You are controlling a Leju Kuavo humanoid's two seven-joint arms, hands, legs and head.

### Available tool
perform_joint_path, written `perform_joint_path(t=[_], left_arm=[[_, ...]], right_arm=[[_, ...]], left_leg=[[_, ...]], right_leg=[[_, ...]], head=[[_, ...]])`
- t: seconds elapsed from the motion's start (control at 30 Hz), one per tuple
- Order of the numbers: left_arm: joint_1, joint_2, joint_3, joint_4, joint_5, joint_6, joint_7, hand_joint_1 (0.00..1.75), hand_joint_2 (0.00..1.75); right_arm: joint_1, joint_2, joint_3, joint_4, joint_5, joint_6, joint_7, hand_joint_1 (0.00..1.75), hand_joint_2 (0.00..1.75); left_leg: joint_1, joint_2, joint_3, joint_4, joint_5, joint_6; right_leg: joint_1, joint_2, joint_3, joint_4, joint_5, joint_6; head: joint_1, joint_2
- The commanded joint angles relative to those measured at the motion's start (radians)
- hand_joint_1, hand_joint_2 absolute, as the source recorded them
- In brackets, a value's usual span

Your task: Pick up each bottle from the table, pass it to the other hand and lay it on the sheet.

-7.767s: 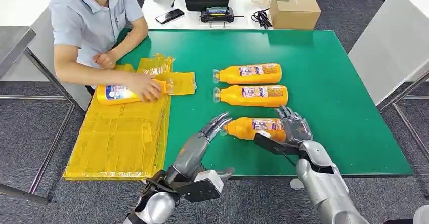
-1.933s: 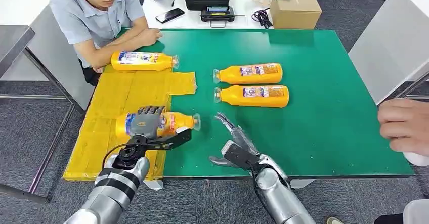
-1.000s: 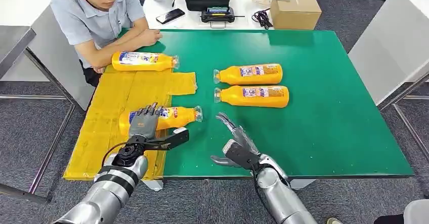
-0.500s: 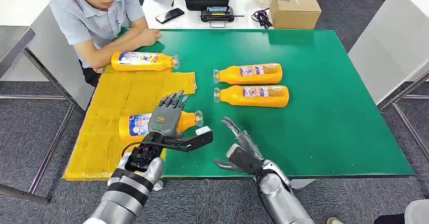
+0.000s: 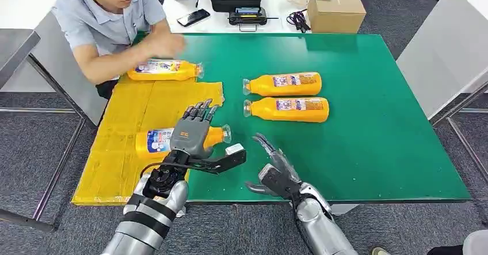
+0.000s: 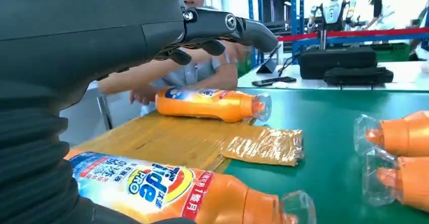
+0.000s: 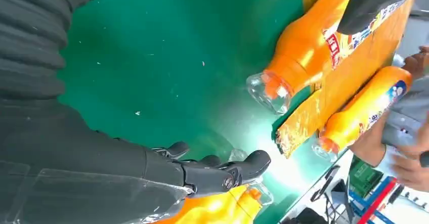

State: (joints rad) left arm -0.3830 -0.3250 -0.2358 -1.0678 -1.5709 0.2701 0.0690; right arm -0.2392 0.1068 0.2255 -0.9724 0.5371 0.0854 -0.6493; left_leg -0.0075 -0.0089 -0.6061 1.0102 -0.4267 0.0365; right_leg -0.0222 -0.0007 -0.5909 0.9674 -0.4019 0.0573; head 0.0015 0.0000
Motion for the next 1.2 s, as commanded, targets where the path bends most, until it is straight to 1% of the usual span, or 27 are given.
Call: perform_joint_path(t=[0.03, 0.07, 0.1, 0.13, 0.23, 0.27, 0.3, 0.33, 0.37, 0.4, 0.43, 0.47, 0.5, 0.53, 0.57, 0.6, 0.67, 0.7, 0.83, 0.9, 1.1, 1.17, 1.2], left_arm=[[0.037, -0.022, -0.031, -0.099, 0.171, -0.014, -0.124, 0.00, 1.75], [0.056, -0.024, -0.033, -0.129, 0.318, -0.017, -0.160, 0.00, 1.75], [0.077, -0.024, -0.036, -0.160, 0.436, -0.034, -0.206, 0.00, 1.75], [0.106, -0.024, -0.040, -0.194, 0.632, -0.071, -0.277, 0.00, 1.75], [0.164, -0.024, -0.048, -0.191, 0.966, -0.132, -0.329, 0.00, 1.75], [0.168, -0.024, -0.051, -0.181, 0.973, -0.128, -0.336, 0.00, 1.75], [0.169, -0.024, -0.052, -0.174, 0.975, -0.122, -0.342, 0.00, 1.75], [0.174, -0.024, -0.054, -0.165, 1.006, -0.117, -0.349, 0.00, 1.75], [0.184, -0.024, -0.058, -0.160, 1.023, -0.116, -0.349, 0.00, 1.75], [0.196, -0.024, -0.060, -0.160, 1.036, -0.115, -0.349, 0.00, 1.75], [0.210, -0.024, -0.059, -0.172, 1.049, -0.109, -0.351, 0.00, 1.75], [0.226, -0.024, -0.057, -0.190, 1.060, -0.111, -0.349, 0.00, 1.75], [0.235, -0.024, -0.059, -0.201, 1.077, -0.119, -0.348, 0.00, 1.75], [0.240, -0.024, -0.063, -0.209, 1.088, -0.127, -0.345, 0.00, 1.75], [0.243, -0.024, -0.071, -0.215, 1.087, -0.125, -0.344, 0.00, 1.75], [0.246, -0.024, -0.073, -0.224, 1.086, -0.127, -0.344, 0.00, 1.75], [0.255, -0.024, -0.068, -0.243, 1.094, -0.126, -0.341, 0.00, 1.75], [0.257, -0.024, -0.066, -0.248, 1.094, -0.127, -0.341, 0.00, 1.75], [0.269, -0.024, -0.063, -0.254, 1.093, -0.134, -0.331, 0.00, 1.75], [0.267, -0.024, -0.066, -0.247, 1.096, -0.139, -0.330, 0.00, 1.75], [0.265, -0.024, -0.070, -0.246, 1.097, -0.140, -0.330, 0.00, 1.75], [0.262, -0.024, -0.071, -0.243, 1.096, -0.141, -0.330, 0.00, 1.75], [0.262, -0.024, -0.072, -0.245, 1.093, -0.132, -0.332, 0.00, 1.75]], right_arm=[[0.016, 0.012, -0.078, -0.065, -0.012, -0.044, 0.006, 0.00, 1.75], [0.025, 0.034, -0.121, -0.106, -0.047, -0.044, 0.015, 0.00, 1.75], [0.038, 0.049, -0.154, -0.170, -0.050, -0.050, 0.022, 0.00, 1.75], [0.044, 0.028, -0.139, -0.232, 0.021, -0.073, 0.050, 0.00, 1.75], [0.033, 0.009, -0.173, -0.263, 0.080, -0.064, 0.142, 0.00, 1.75], [0.031, 0.009, -0.180, -0.259, 0.081, -0.064, 0.142, 0.00, 1.75], [0.030, 0.009, -0.182, -0.255, 0.081, -0.064, 0.142, 0.00, 1.75], [0.026, 0.008, -0.178, -0.249, 0.126, -0.100, 0.153, 0.00, 1.75], [0.024, 0.022, -0.189, -0.257, 0.149, -0.139, 0.163, 0.00, 0.00], [0.024, 0.051, -0.227, -0.274, 0.103, -0.108, 0.176, 0.00, 0.00], [0.023, 0.077, -0.255, -0.297, 0.078, -0.082, 0.214, 0.00, 1.75], [0.028, 0.077, -0.239, -0.331, 0.130, -0.103, 0.236, 0.00, 1.75], [0.036, 0.063, -0.219, -0.349, 0.169, -0.116, 0.233, 0.00, 1.75], [0.050, 0.042, -0.195, -0.367, 0.252, -0.177, 0.230, 0.00, 1.75], [0.066, 0.027, -0.183, -0.382, 0.310, -0.211, 0.227, 0.00, 1.75], [0.077, 0.016, -0.170, -0.394, 0.381, -0.249, 0.236, 0.00, 1.75], [0.093, -0.010, -0.131, -0.405, 0.522, -0.288, 0.269, 0.00, 1.75], [0.097, -0.017, -0.120, -0.403, 0.544, -0.289, 0.274, 0.00, 1.75], [0.081, -0.070, -0.057, -0.345, 0.685, -0.312, 0.336, 0.00, 1.75], [0.050, -0.096, -0.040, -0.289, 0.711, -0.312, 0.358, 0.00, 1.75], [0.038, -0.101, -0.042, -0.275, 0.717, -0.317, 0.361, 0.00, 1.75], [0.029, -0.113, -0.025, -0.260, 0.759, -0.322, 0.385, 0.00, 1.75], [0.020, -0.120, -0.022, -0.242, 0.771, -0.317, 0.396, 0.00, 1.75]], left_leg=[[0.001, 0.000, 0.002, 0.000, -0.001, -0.002], [0.001, 0.000, 0.001, 0.000, -0.001, -0.001], [0.000, 0.000, 0.001, 0.000, -0.001, -0.001], [0.001, 0.001, 0.001, 0.001, -0.002, -0.002], [0.000, 0.001, 0.001, 0.000, -0.002, -0.002], [0.001, 0.003, 0.003, 0.000, -0.003, -0.002], [0.001, 0.002, 0.003, 0.000, -0.002, -0.002], [0.000, 0.000, 0.003, -0.001, -0.001, -0.001], [0.001, 0.001, 0.004, 0.000, -0.002, -0.002], [0.001, 0.001, 0.003, 0.000, -0.001, -0.002], [0.001, 0.001, 0.005, 0.000, -0.002, -0.003], [0.000, 0.001, 0.001, 0.000, -0.001, -0.002], [0.000, 0.002, 0.001, 0.000, -0.001, -0.002], [0.001, 0.003, 0.002, 0.000, -0.002, -0.002], [0.000, 0.001, 0.002, 0.000, -0.001, -0.001], [0.001, 0.002, 0.004, 0.000, -0.003, -0.002], [0.001, -0.001, 0.004, 0.000, -0.003, -0.002], [0.002, -0.001, 0.006, 0.000, -0.004, -0.003], [0.001, 0.002, 0.004, 0.000, -0.003, -0.002], [0.001, 0.001, 0.004, -0.001, -0.002, -0.002], [0.001, 0.002, 0.003, 0.000, -0.002, -0.002], [0.001, 0.001, 0.002, 0.000, -0.001, -0.001], [0.001, 0.002, 0.003, 0.000, -0.002, -0.002]], right_leg=[[0.001, -0.001, 0.002, 0.000, -0.001, -0.002], [0.001, 0.000, 0.001, 0.000, -0.001, -0.002], [0.000, -0.001, 0.001, 0.000, -0.001, -0.001], [0.001, 0.000, 0.001, 0.002, -0.002, -0.003], [0.000, 0.001, 0.001, 0.000, -0.001, -0.002], [0.001, 0.002, 0.003, 0.000, -0.002, -0.003], [0.001, 0.001, 0.003, 0.000, -0.002, -0.002], [0.001, -0.001, 0.003, -0.001, -0.001, -0.002], [0.001, 0.000, 0.004, -0.001, -0.002, -0.003], [0.001, 0.000, 0.003, -0.001, -0.001, -0.002], [0.002, 0.000, 0.005, 0.000, -0.002, -0.003], [0.000, 0.001, 0.001, 0.000, -0.001, -0.002], [0.000, 0.002, 0.001, 0.000, -0.001, -0.002], [0.001, 0.002, 0.001, 0.000, -0.001, -0.002], [0.000, 0.001, 0.002, 0.000, -0.001, -0.002], [0.002, 0.001, 0.004, 0.000, -0.002, -0.003], [0.002, -0.001, 0.005, -0.001, -0.003, -0.003], [0.002, -0.002, 0.007, -0.001, -0.004, -0.003], [0.002, 0.001, 0.004, -0.001, -0.002, -0.002], [0.001, 0.001, 0.004, -0.001, -0.001, -0.002], [0.001, 0.001, 0.004, -0.001, -0.001, -0.002], [0.001, 0.001, 0.002, -0.001, 0.000, -0.001], [0.001, 0.001, 0.004, -0.001, -0.001, -0.002]], head=[[0.000, 0.000], [0.000, 0.000], [0.000, 0.000], [0.000, 0.000], [0.000, 0.000], [-0.001, 0.000], [0.000, 0.000], [0.000, 0.000], [0.000, 0.000], [0.000, 0.000], [0.000, 0.000], [0.000, 0.000], [0.000, 0.000], [0.000, 0.000], [0.000, 0.000], [-0.001, 0.000], [0.000, 0.000], [-0.001, 0.000], [-0.001, 0.000], [-0.001, 0.000], [0.000, 0.000], [0.000, 0.000], [-0.001, 0.000]])
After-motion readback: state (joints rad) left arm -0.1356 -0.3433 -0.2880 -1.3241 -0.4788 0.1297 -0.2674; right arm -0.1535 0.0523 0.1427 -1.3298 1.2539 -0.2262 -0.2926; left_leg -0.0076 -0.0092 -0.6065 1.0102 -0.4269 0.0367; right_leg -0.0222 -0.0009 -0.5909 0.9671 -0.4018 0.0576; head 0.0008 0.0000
